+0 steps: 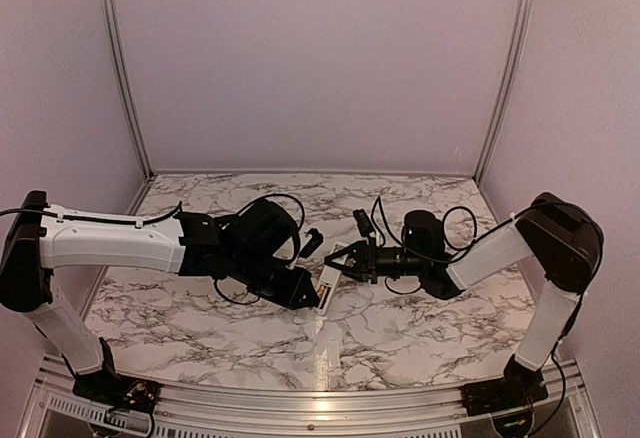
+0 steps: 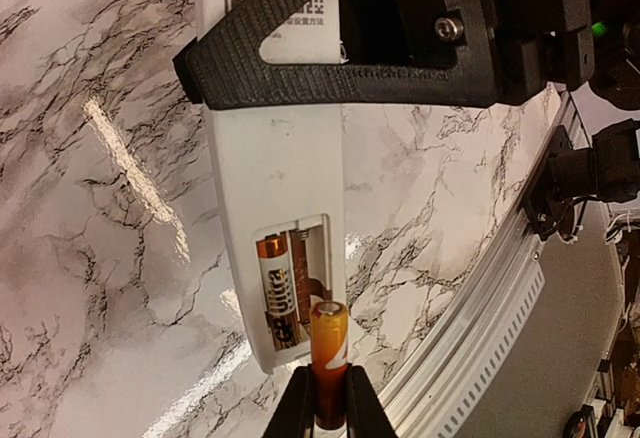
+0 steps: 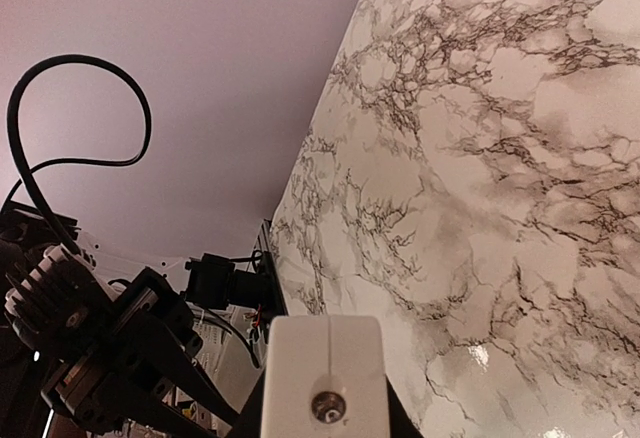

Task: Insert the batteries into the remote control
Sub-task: Place the battery in the battery compartment.

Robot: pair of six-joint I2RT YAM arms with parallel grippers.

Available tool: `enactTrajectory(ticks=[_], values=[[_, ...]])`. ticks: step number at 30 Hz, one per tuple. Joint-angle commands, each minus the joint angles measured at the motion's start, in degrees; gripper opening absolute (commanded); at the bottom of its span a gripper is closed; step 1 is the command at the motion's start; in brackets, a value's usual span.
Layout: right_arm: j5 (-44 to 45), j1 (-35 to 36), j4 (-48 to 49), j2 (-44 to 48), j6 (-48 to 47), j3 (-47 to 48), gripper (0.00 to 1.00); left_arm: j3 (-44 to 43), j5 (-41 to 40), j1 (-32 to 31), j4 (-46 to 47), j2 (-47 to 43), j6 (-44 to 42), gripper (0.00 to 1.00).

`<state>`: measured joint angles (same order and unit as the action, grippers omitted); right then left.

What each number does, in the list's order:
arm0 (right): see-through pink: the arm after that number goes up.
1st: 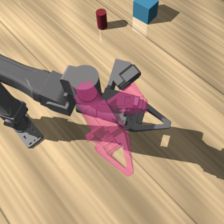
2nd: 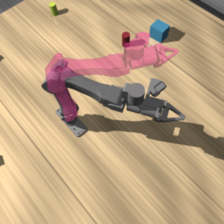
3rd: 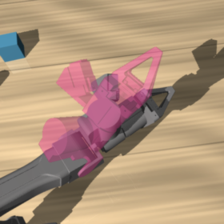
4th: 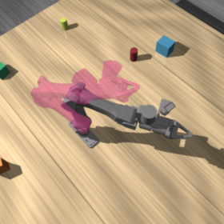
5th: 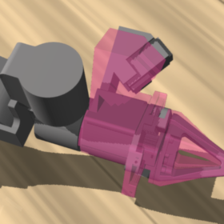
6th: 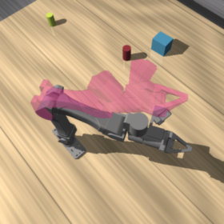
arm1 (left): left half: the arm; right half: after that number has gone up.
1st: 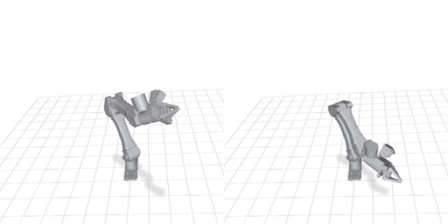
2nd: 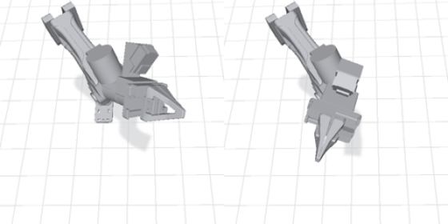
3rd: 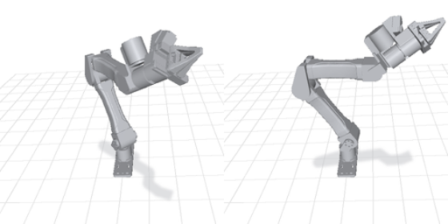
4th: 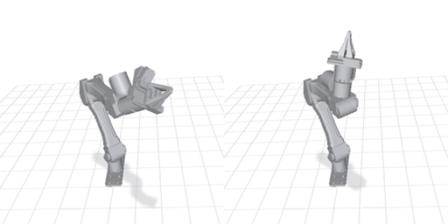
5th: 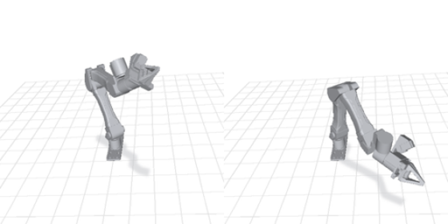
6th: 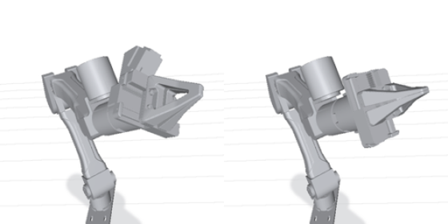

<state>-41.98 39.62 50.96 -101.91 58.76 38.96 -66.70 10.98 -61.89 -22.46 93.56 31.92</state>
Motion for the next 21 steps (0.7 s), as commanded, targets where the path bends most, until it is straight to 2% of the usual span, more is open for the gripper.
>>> enactTrajectory(ticks=[1, 7, 21], values=[[0.3, 0.6, 2.6, -0.7, 1.0, 0.3, 0.00, -1.3, -0.1, 0.5, 0.0, 0.8, -1.1, 0.00], [1.1, 0.9, 1.7, -0.8, 1.3, 0.9, 0.00, -3.1, 1.2, 0.5, -1.6, 3.1, -1.1, 0.01], [1.6, 1.7, 3.4, -1.5, 3.0, 0.8, 0.00, -6.7, -3.2, 0.5, -7.1, 6.6, -0.8, 0.08]])
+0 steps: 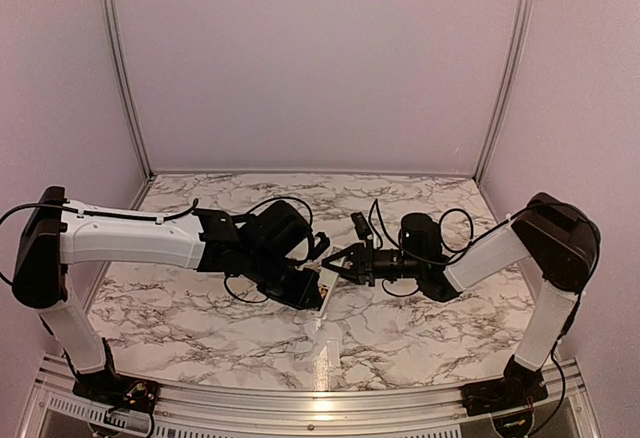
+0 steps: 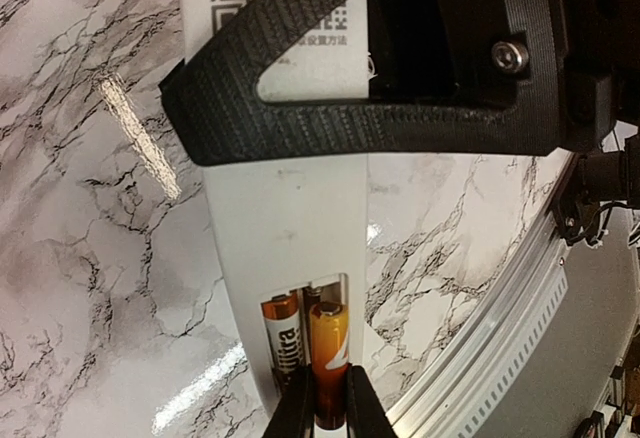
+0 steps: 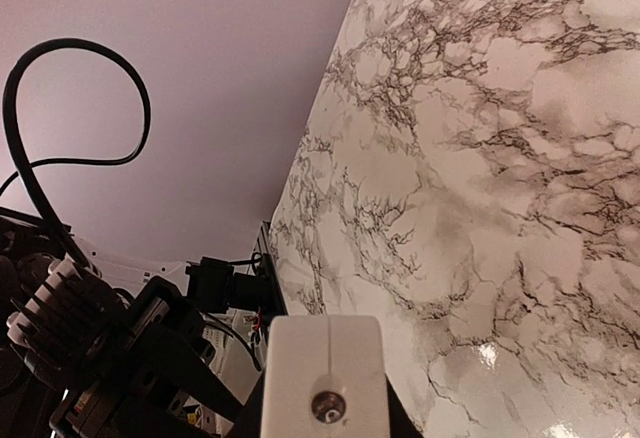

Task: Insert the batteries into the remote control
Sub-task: Place the battery in the battery compartment.

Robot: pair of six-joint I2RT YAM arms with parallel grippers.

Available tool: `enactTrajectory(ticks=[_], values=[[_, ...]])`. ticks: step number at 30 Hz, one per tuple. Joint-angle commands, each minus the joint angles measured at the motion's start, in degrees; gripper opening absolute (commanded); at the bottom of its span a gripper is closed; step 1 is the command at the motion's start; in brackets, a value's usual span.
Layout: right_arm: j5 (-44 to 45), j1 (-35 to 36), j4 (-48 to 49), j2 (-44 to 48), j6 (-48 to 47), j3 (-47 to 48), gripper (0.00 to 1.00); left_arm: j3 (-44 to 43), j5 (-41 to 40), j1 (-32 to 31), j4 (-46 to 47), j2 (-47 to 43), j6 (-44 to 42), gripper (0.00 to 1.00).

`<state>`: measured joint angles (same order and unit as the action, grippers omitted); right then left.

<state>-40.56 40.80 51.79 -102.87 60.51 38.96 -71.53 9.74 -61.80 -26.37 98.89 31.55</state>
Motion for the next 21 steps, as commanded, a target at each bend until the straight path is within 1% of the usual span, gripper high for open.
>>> enactTrajectory(ticks=[1, 8, 16, 19, 21], values=[[0.2, 0.6, 2.4, -0.5, 1.2, 0.8, 0.00, -2.1, -1.9, 0.4, -3.2, 1.5, -0.4, 0.09], [0.0, 0.6, 4.0, -1.1, 2.4, 0.6, 0.00, -2.5, -1.2, 0.4, -3.6, 1.7, -0.9, 0.22], [-1.0, 0.4, 6.9, -2.0, 4.5, 0.1, 0.00, -2.4, -1.6, 0.5, -4.0, 0.3, -1.4, 0.25], [-1.5, 0.3, 8.0, -2.3, 5.2, 0.0, 0.00, -1.9, -2.4, 0.5, -2.8, -2.1, -1.9, 0.32], [-2.1, 0.2, 10.0, -2.8, 6.6, -0.5, 0.00, -1.5, -2.7, 0.8, -1.9, -3.9, -2.5, 0.34]])
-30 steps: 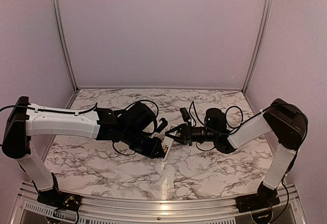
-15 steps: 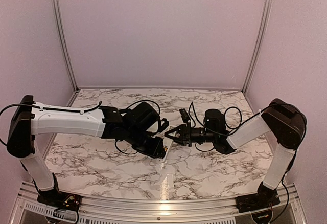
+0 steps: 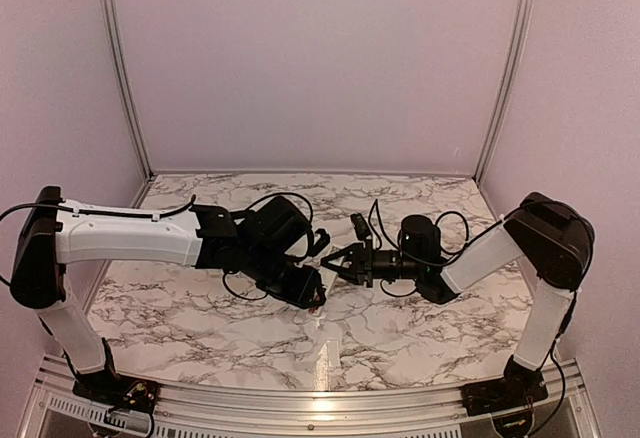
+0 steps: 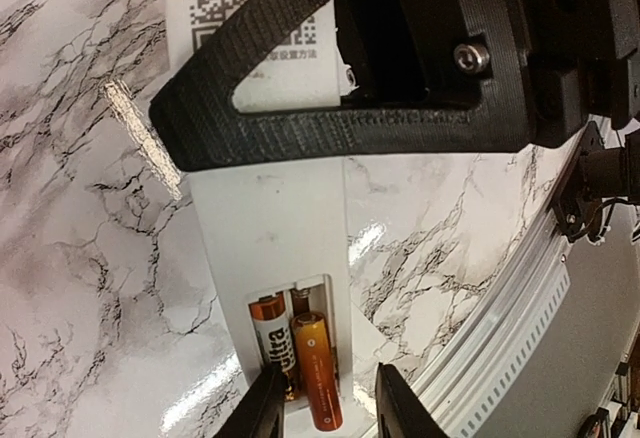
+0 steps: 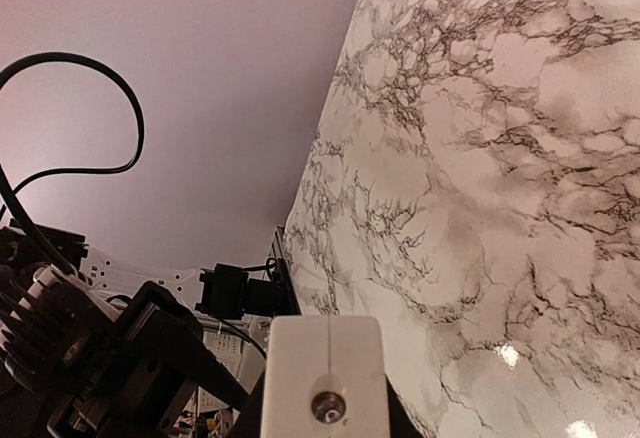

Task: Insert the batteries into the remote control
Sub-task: Place the battery in the battery compartment.

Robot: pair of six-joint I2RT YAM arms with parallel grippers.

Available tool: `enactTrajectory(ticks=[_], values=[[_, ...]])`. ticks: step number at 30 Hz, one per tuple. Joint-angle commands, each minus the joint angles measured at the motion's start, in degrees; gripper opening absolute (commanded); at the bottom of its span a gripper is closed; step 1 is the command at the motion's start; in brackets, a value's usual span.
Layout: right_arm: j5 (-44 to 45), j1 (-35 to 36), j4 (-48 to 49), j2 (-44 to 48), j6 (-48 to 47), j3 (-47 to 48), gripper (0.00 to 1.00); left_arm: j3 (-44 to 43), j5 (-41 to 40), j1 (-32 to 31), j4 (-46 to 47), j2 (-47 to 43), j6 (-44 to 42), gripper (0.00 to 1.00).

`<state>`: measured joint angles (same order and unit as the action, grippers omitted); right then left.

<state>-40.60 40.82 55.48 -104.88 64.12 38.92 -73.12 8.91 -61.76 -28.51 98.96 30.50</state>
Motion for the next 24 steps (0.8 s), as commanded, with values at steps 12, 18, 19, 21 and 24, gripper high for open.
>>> enactTrajectory(ticks=[12, 18, 19, 21, 24], values=[[-4.3, 0.1, 13.1, -1.1, 9.1, -2.1, 0.00, 10.5, 2.3, 5.1, 9.0, -15.6, -5.1, 0.39], [-5.1, 0.1, 16.3, -1.5, 11.7, -2.3, 0.00, 19.2, 8.6, 5.4, 14.5, -19.3, -9.2, 0.62], [-5.1, 0.1, 16.6, -1.4, 12.0, -2.4, 0.00, 20.6, 8.7, 5.4, 15.6, -20.1, -9.9, 0.66], [-5.2, 0.1, 17.0, -1.2, 12.3, -2.3, 0.00, 22.8, 8.8, 5.4, 17.7, -21.3, -11.3, 0.79], [-5.4, 0.1, 17.1, -1.2, 12.6, -2.2, 0.00, 25.6, 10.1, 5.4, 21.3, -22.4, -12.7, 0.97]])
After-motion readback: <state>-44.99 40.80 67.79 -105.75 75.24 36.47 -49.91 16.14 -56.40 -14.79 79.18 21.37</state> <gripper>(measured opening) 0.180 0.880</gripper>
